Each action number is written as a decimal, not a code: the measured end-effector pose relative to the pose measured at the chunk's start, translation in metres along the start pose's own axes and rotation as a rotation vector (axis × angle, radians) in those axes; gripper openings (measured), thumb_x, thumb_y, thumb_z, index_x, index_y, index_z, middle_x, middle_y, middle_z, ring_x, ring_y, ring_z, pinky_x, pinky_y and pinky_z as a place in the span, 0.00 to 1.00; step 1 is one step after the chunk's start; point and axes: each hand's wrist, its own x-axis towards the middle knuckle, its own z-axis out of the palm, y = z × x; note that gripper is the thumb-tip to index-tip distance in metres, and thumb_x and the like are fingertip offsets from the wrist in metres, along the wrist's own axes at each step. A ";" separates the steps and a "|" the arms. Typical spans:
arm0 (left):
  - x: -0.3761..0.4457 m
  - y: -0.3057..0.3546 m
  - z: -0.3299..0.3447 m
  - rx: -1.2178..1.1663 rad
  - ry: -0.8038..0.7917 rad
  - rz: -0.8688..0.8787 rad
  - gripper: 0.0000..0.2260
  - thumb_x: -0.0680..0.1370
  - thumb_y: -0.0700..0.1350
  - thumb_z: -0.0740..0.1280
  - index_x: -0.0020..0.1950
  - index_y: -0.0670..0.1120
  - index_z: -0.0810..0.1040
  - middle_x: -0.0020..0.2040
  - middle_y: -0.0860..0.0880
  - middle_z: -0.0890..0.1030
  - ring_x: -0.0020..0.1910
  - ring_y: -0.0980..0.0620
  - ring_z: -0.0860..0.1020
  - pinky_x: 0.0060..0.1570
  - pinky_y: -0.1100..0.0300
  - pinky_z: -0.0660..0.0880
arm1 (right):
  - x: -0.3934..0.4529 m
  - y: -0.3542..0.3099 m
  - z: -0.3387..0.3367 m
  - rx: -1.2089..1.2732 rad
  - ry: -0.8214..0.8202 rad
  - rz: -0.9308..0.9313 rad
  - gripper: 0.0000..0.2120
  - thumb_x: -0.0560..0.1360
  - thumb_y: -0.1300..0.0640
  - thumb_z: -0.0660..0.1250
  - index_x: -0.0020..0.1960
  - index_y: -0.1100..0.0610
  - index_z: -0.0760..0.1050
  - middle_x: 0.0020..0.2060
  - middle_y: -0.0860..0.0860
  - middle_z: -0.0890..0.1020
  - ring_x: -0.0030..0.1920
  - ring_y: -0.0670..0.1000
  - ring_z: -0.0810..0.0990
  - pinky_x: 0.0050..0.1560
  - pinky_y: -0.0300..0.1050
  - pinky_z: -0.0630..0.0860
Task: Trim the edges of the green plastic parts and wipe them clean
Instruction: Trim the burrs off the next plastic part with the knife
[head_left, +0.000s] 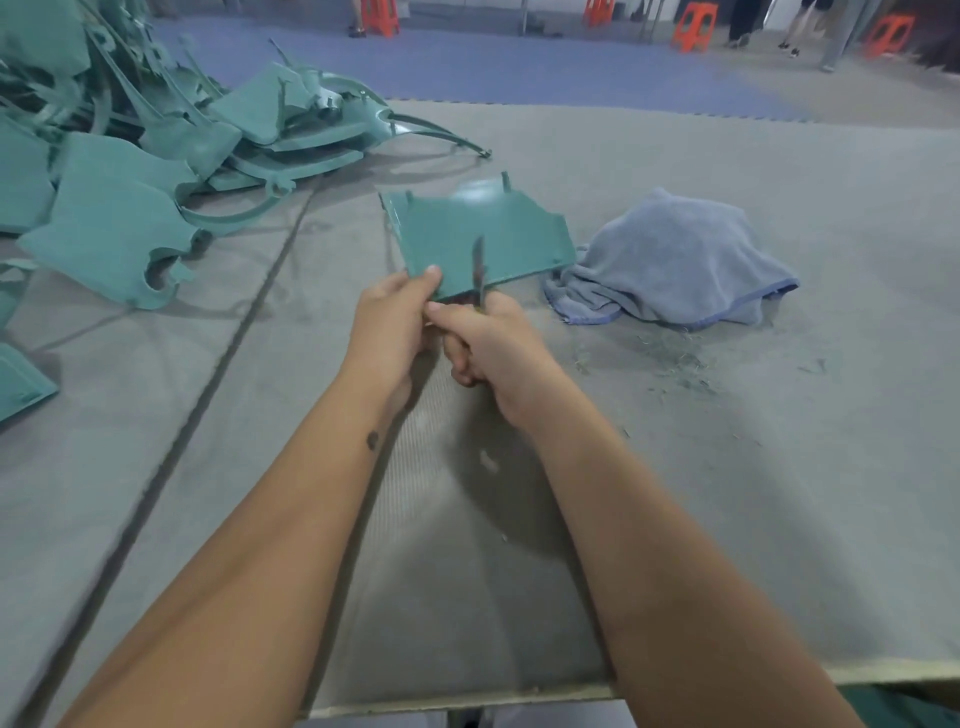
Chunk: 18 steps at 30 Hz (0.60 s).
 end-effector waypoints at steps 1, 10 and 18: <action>0.002 0.002 -0.003 -0.058 0.047 -0.005 0.07 0.81 0.39 0.61 0.48 0.38 0.78 0.36 0.40 0.81 0.28 0.46 0.79 0.27 0.59 0.76 | -0.002 -0.001 0.001 -0.067 -0.047 -0.002 0.08 0.78 0.60 0.64 0.40 0.59 0.70 0.17 0.49 0.66 0.17 0.45 0.60 0.22 0.38 0.56; 0.013 0.002 -0.016 -0.112 0.071 -0.042 0.08 0.82 0.36 0.58 0.54 0.37 0.76 0.35 0.45 0.84 0.31 0.49 0.82 0.37 0.58 0.81 | -0.005 -0.013 -0.005 0.091 -0.102 0.065 0.13 0.80 0.55 0.54 0.40 0.57 0.72 0.26 0.47 0.69 0.27 0.47 0.62 0.30 0.43 0.55; 0.022 0.000 -0.021 -0.238 0.111 -0.055 0.07 0.82 0.35 0.59 0.49 0.39 0.76 0.37 0.46 0.85 0.35 0.50 0.84 0.35 0.62 0.80 | -0.005 -0.012 -0.023 -0.066 0.152 -0.157 0.08 0.81 0.59 0.60 0.47 0.56 0.76 0.29 0.54 0.78 0.25 0.50 0.74 0.34 0.45 0.73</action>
